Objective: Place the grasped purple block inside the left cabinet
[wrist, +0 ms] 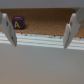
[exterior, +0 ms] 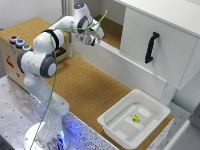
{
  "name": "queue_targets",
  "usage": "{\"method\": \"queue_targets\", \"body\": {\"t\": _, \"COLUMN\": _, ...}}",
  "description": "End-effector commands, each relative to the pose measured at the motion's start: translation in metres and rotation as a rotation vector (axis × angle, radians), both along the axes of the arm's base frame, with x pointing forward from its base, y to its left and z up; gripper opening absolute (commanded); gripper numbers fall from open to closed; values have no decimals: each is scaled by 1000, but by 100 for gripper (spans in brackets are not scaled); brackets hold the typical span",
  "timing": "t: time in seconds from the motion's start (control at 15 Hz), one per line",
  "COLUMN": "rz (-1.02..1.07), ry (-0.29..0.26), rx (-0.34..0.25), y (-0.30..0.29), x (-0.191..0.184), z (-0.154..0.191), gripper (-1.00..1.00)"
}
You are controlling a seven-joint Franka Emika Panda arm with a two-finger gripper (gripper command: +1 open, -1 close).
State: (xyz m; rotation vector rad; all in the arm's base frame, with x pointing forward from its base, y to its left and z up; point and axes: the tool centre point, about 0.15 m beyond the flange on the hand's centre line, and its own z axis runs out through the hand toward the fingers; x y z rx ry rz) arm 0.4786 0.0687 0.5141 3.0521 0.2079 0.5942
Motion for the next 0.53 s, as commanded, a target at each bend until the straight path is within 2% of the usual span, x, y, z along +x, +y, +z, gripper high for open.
{"method": "queue_targets", "body": {"t": 0.0, "rz": 122, "ry": -32, "rx": 170, "y": -76, "x": -56, "z": -13, "gripper": 100}}
{"method": "queue_targets", "body": {"t": 0.13, "rz": 141, "ry": -16, "rx": 204, "y": -98, "x": -68, "z": -17, "gripper": 100}}
{"method": "queue_targets", "body": {"t": 0.2, "rz": 162, "ry": -3, "rx": 166, "y": -105, "x": -72, "z": -16, "gripper": 100}}
{"method": "queue_targets", "body": {"t": 0.33, "rz": 183, "ry": 44, "rx": 50, "y": -114, "x": -75, "z": -18, "gripper": 100}}
{"method": "queue_targets", "body": {"t": 0.47, "rz": 178, "ry": 81, "rx": -28, "y": -129, "x": -74, "z": -22, "gripper": 100}}
